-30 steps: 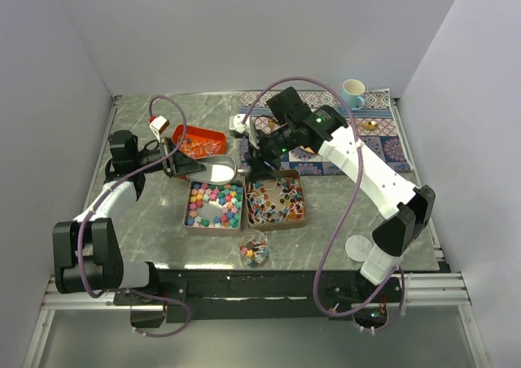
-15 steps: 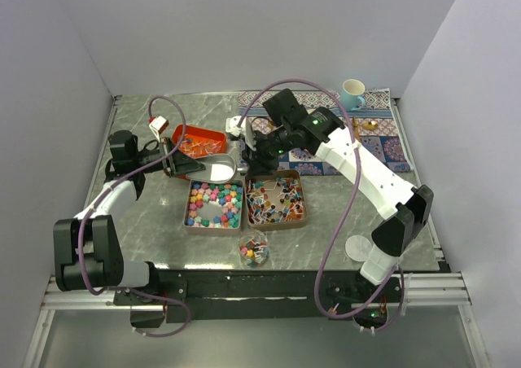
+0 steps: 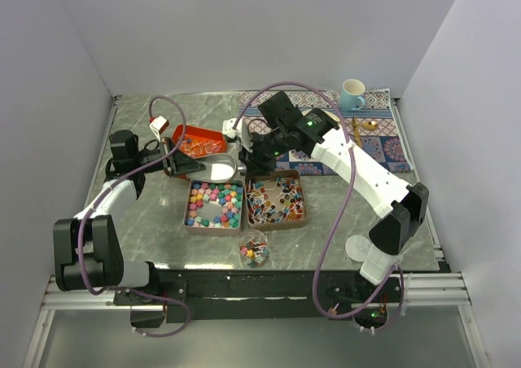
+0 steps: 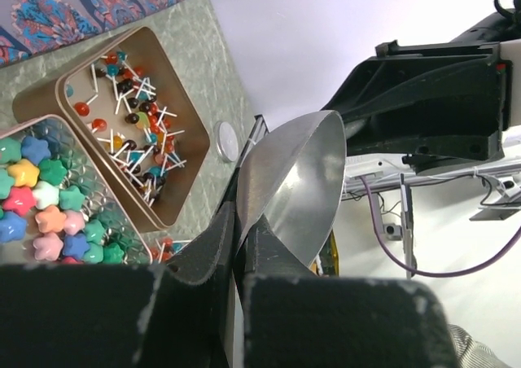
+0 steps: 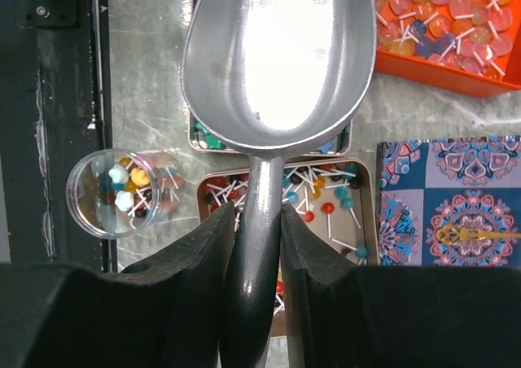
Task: Pack the candies
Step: Adjust the spatula, then scoop the fake candies from the storage box.
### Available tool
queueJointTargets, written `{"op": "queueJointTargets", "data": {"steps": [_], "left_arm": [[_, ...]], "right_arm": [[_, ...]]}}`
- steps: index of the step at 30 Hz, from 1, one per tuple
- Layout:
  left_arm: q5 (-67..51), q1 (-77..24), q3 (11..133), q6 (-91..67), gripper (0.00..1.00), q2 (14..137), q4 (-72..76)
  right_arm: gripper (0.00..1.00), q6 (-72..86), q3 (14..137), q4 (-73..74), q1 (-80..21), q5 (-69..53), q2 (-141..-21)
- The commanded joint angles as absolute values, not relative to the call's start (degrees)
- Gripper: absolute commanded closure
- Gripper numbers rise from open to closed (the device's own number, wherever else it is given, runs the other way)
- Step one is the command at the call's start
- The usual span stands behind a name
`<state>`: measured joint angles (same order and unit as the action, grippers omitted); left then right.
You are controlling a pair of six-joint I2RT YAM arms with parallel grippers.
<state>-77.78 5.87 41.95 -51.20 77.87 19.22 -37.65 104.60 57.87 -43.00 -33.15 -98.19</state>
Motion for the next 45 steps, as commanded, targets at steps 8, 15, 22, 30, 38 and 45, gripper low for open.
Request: {"op": "queueJointTargets", "data": {"steps": [8, 15, 22, 30, 38, 45], "left_arm": [[-60.4, 17.91, 56.58, -40.08, 0.28, 75.68, 1.42], [-37.82, 22.94, 59.16, -41.12, 0.26, 68.14, -15.37], [-31.55, 23.03, 39.76, -44.56, 0.27, 61.09, -18.46], [-30.77, 22.94, 31.12, -47.81, 0.28, 58.36, -17.93], [-30.94, 22.68, 28.04, -50.27, 0.28, 59.06, -19.24], [-29.36, 21.36, 26.72, -51.94, 0.24, 60.11, -21.88]], "right_arm": [[1.0, -45.21, 113.63, 65.88, -43.33, -24.47, -100.36], [1.0, -65.55, 110.49, 68.47, -44.46, -9.73, -103.88], [1.0, -56.44, 131.56, 82.35, -48.69, -2.99, -121.88], [1.0, -50.28, 126.56, 82.35, -53.35, 1.04, -121.11], [1.0, -43.95, 121.04, 82.62, -55.63, 10.45, -118.48], [1.0, -35.96, 119.79, 82.62, -55.28, 12.57, -124.0]]}}
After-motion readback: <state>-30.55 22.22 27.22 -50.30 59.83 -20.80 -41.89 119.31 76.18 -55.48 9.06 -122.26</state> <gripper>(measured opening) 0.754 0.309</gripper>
